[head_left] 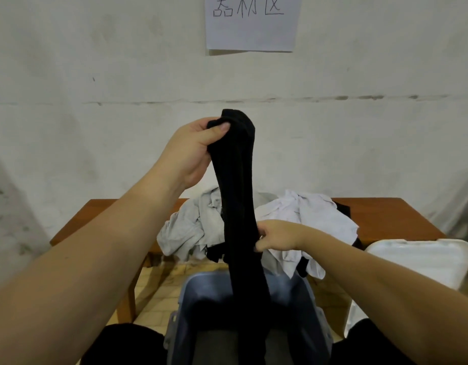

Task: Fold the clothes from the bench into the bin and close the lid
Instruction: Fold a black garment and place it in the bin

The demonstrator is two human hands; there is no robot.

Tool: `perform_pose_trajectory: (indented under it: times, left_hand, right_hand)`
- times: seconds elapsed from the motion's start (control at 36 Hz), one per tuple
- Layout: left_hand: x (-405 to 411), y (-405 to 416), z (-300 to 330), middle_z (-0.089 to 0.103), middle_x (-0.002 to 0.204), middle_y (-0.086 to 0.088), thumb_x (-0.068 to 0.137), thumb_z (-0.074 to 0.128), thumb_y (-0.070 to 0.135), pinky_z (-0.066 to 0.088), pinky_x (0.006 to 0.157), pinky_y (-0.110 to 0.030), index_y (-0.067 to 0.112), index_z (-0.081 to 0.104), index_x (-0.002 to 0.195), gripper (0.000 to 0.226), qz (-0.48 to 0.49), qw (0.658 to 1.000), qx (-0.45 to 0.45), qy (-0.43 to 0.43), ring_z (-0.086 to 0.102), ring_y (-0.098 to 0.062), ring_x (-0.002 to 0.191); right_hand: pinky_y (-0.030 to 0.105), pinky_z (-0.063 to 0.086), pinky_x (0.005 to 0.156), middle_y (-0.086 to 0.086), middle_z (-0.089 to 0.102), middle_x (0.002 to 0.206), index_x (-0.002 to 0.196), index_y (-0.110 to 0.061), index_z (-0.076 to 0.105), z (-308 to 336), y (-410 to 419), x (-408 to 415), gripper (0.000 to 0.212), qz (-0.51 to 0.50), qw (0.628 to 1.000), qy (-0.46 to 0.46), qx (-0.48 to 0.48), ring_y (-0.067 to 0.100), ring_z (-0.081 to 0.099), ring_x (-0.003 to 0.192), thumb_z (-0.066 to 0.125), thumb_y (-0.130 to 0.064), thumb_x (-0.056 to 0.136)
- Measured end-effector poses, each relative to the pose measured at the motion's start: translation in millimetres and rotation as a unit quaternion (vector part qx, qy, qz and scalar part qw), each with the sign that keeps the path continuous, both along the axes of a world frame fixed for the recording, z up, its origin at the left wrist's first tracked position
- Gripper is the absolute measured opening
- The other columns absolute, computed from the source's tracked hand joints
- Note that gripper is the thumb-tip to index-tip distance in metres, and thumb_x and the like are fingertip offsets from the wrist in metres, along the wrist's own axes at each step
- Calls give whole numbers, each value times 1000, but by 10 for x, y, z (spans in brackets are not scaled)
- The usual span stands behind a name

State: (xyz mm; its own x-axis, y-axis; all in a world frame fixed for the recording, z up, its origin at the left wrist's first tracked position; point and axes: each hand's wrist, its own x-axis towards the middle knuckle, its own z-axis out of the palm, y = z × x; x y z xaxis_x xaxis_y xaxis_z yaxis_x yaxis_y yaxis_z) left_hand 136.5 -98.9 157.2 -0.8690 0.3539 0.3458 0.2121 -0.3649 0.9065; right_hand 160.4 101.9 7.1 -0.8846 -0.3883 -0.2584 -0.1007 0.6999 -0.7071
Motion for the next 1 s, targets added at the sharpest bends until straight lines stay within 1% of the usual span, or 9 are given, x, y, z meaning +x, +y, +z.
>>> perform_pose_trajectory:
  times: [0.17,0.25,0.44,0.53,0.61,0.69,0.81,0.92,1.0]
  left_hand:
    - [-46,-183,-26,75,93,-6,97,53,2,54,81,-24,2,67,103,15,29,1000,1,-3,71,-18,93]
    - [-62,-268,-36,76,91,-5,97,53,3,54,80,-24,3,67,102,15,37,999,3,-1,71,-17,92]
    - [-97,-422,-37,76,94,-5,96,55,6,54,83,-26,5,68,103,15,57,998,8,-1,71,-18,96]
    - [-111,-477,-43,76,96,-5,97,55,6,54,84,-26,4,68,105,15,69,997,16,-6,71,-19,98]
    - [-130,-540,-49,75,99,-6,97,55,6,54,86,-27,3,67,107,17,75,997,22,-10,70,-20,101]
    - [-147,-591,-59,75,101,-6,96,55,7,54,87,-28,3,67,108,17,78,997,21,-10,70,-21,103]
    - [-183,-630,-98,75,100,-7,97,55,7,54,86,-28,3,67,107,17,95,995,11,-20,70,-21,102]
    - [-219,-641,-155,75,100,-7,97,57,8,54,84,-28,4,67,106,15,114,993,9,-39,71,-20,101]
    - [-211,-621,-184,74,105,-9,97,57,9,55,84,-28,3,67,110,18,117,991,15,-55,70,-22,104]
  right_hand:
    - [25,49,92,-10,68,99,102,-22,69,-21,48,-13,14,30,995,25,94,8,63,96,68,-30,90]
    - [14,42,76,-17,59,83,87,-29,62,1,62,11,6,28,992,55,110,-1,56,78,66,-29,92]
    - [20,46,86,-16,65,98,97,-34,63,-86,112,51,9,-2,996,64,67,2,61,93,68,-35,89]
    - [13,46,78,-18,67,87,91,-36,64,-102,116,82,6,-21,998,47,28,-6,63,83,69,-32,90]
    - [23,52,86,-6,71,93,98,-21,65,-156,148,67,16,-51,998,37,-24,5,68,88,72,-31,88]
    - [28,45,80,-1,58,84,93,-15,55,-157,197,84,24,-71,996,38,-47,10,58,80,73,-30,87]
    - [8,39,69,-12,56,77,87,-33,58,-55,281,109,11,-70,991,102,41,-5,52,68,61,-27,95]
    - [19,35,57,-8,50,59,72,-22,51,-50,348,113,25,-69,956,205,197,6,45,54,50,-16,96]
    - [20,32,53,-5,54,65,78,-15,51,-140,371,122,18,-89,953,184,225,6,42,56,48,-14,95]
